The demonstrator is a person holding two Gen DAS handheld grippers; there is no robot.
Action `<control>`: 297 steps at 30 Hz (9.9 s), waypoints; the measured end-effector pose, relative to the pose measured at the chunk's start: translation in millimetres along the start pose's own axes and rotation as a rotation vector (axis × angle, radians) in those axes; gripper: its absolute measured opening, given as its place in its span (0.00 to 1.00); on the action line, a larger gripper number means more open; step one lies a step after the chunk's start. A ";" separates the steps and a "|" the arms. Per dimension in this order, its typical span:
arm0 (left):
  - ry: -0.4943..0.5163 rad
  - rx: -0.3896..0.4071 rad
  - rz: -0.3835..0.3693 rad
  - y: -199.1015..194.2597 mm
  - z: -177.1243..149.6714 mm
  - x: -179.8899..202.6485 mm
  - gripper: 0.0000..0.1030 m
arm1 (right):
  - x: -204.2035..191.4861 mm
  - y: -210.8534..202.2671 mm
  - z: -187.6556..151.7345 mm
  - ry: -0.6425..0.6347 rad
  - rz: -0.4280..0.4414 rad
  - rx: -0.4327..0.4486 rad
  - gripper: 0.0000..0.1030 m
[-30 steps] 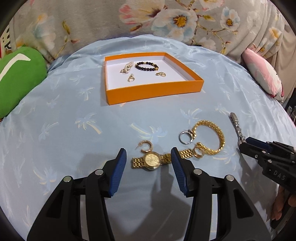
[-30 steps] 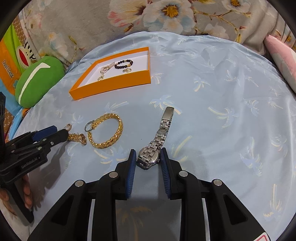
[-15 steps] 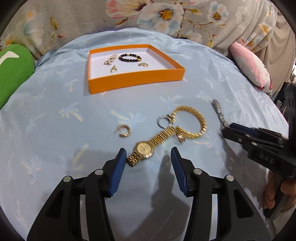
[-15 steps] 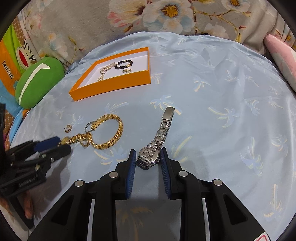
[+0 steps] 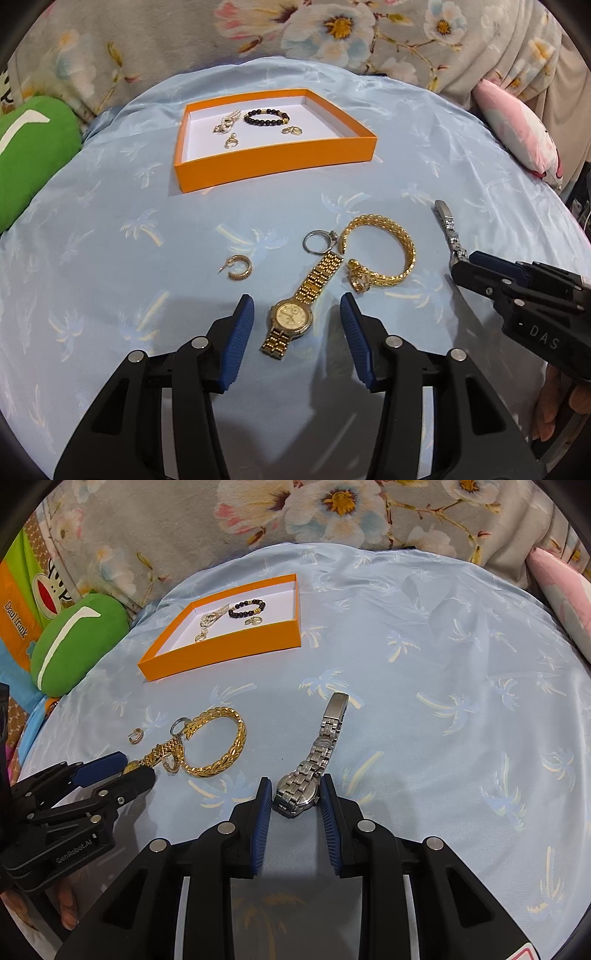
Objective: Organize jewelry
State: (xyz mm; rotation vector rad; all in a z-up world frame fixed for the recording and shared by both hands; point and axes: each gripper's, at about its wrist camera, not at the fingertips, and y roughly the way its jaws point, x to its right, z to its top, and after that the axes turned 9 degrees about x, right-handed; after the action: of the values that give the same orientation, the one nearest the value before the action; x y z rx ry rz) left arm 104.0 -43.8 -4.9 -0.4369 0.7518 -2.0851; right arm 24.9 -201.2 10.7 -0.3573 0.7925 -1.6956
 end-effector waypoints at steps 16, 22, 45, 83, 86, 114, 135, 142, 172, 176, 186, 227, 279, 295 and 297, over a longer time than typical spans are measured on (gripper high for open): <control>-0.107 0.026 -0.009 -22.4 -14.7 2.2 0.21 | 1.0 -5.8 -3.5 0.004 -0.005 0.001 0.24; -0.168 0.044 -0.007 -32.9 -19.1 -0.6 0.21 | 5.7 -16.1 -5.2 0.025 0.012 0.029 0.24; -0.184 0.201 0.047 -49.3 81.1 -25.3 0.21 | -18.3 -22.5 101.8 -0.024 0.142 0.177 0.24; -0.324 0.211 0.125 75.9 123.3 -83.8 0.55 | -31.9 96.2 130.0 -0.069 0.204 0.145 0.28; -0.352 0.232 0.130 58.9 114.9 -89.5 0.55 | -25.9 85.7 122.7 -0.056 0.196 0.147 0.28; -0.305 0.149 0.212 -23.9 2.9 -48.6 0.58 | -29.8 17.5 14.6 -0.075 0.185 0.025 0.43; -0.266 0.104 0.178 -15.7 4.1 -39.8 0.67 | -31.4 37.6 23.5 -0.058 0.114 -0.022 0.04; -0.252 0.081 0.179 -6.2 9.3 -39.0 0.67 | -22.0 29.8 24.7 -0.043 0.080 0.010 0.04; -0.219 0.032 0.158 12.3 17.0 -32.5 0.50 | -1.0 30.9 21.9 0.022 0.082 -0.008 0.04; -0.213 0.031 0.159 13.3 17.9 -32.0 0.44 | -0.8 30.8 21.8 0.022 0.083 -0.008 0.04; -0.162 0.106 0.080 9.5 30.6 -5.7 0.43 | -1.0 31.2 21.2 0.027 0.085 -0.006 0.04; -0.187 0.131 0.083 25.9 98.4 -24.4 0.23 | -16.2 42.5 105.2 -0.033 0.136 0.097 0.04; -0.281 0.171 0.173 22.8 53.7 -68.4 0.35 | -39.4 51.2 61.5 -0.102 0.165 0.051 0.23; -0.343 0.117 0.243 -12.9 5.4 -65.9 0.44 | -67.4 20.7 3.2 -0.096 0.240 -0.027 0.25; -0.374 0.114 0.239 -13.5 3.6 -71.6 0.44 | -71.1 21.8 2.1 -0.103 0.237 -0.032 0.25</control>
State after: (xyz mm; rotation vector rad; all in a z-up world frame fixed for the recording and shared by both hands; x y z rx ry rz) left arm 138.9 19.6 4.2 -0.6205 0.4381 -1.7453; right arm 62.3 -136.9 9.9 -0.3552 0.7563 -1.4337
